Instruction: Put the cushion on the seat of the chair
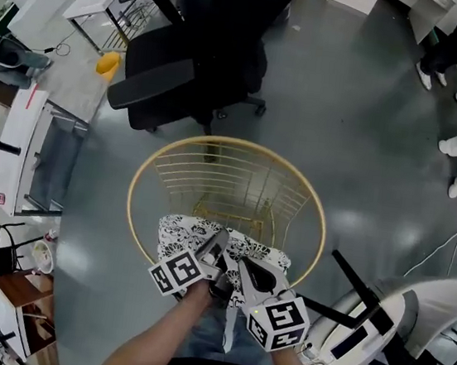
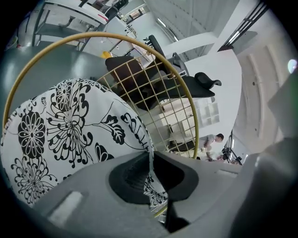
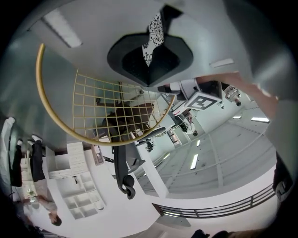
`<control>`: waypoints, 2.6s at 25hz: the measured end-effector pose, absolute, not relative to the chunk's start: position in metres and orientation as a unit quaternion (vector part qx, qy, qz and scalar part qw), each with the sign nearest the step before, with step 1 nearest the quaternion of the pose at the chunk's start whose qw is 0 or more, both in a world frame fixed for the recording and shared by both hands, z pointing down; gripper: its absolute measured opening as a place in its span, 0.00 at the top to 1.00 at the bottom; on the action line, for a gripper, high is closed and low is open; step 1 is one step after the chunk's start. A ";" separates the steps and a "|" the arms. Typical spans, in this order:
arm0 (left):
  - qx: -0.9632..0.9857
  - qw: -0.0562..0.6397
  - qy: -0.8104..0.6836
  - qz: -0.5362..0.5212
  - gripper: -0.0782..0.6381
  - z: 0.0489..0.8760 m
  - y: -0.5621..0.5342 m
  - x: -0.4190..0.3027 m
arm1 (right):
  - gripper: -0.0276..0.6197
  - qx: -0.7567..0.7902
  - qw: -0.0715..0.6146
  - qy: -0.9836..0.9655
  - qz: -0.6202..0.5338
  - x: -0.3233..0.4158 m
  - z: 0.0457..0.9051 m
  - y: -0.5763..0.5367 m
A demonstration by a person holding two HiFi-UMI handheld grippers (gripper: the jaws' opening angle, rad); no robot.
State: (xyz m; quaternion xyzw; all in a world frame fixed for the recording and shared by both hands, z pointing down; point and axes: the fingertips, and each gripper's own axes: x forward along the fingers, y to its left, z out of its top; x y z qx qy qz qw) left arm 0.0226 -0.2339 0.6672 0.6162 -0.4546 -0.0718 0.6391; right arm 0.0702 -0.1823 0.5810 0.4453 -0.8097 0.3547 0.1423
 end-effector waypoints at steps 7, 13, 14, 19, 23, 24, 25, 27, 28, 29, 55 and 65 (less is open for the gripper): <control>0.611 0.660 -0.432 -0.064 0.85 0.697 -0.255 0.029 | 0.96 0.470 0.158 -0.787 0.367 0.068 0.595 -0.185; 0.610 0.666 -0.424 -0.064 0.84 0.722 -0.271 0.033 | 0.96 0.478 0.172 -0.776 0.373 0.068 0.608 -0.181; 0.611 0.666 -0.423 -0.064 0.84 0.726 -0.273 0.035 | 0.96 0.479 0.174 -0.774 0.374 0.070 0.610 -0.181; 0.609 0.672 -0.415 -0.072 0.81 0.733 -0.283 0.036 | 0.96 0.487 0.183 -0.765 0.379 0.071 0.612 -0.179; 0.615 0.671 -0.408 -0.074 0.73 0.732 -0.285 0.039 | 0.96 0.485 0.187 -0.766 0.377 0.071 0.612 -0.180; 0.618 0.670 -0.406 -0.071 0.73 0.731 -0.285 0.040 | 0.96 0.484 0.189 -0.767 0.377 0.071 0.612 -0.180; 0.621 0.669 -0.403 -0.068 0.73 0.730 -0.285 0.040 | 0.96 0.483 0.190 -0.768 0.376 0.070 0.610 -0.181; 0.630 0.664 -0.399 -0.060 0.73 0.726 -0.285 0.040 | 0.96 0.479 0.193 -0.771 0.373 0.069 0.608 -0.182; 0.635 0.660 -0.398 -0.055 0.73 0.724 -0.285 0.039 | 0.96 0.477 0.194 -0.773 0.371 0.069 0.606 -0.183; 0.640 0.656 -0.397 -0.051 0.73 0.722 -0.285 0.038 | 0.96 0.476 0.194 -0.775 0.369 0.069 0.604 -0.184; 0.845 0.379 -0.373 0.063 0.85 0.494 -0.219 0.070 | 0.96 0.441 0.110 -0.846 0.279 0.095 0.471 -0.207; 0.860 0.288 -0.410 0.098 0.89 0.461 -0.216 0.076 | 0.96 0.407 0.093 -0.873 0.250 0.093 0.449 -0.202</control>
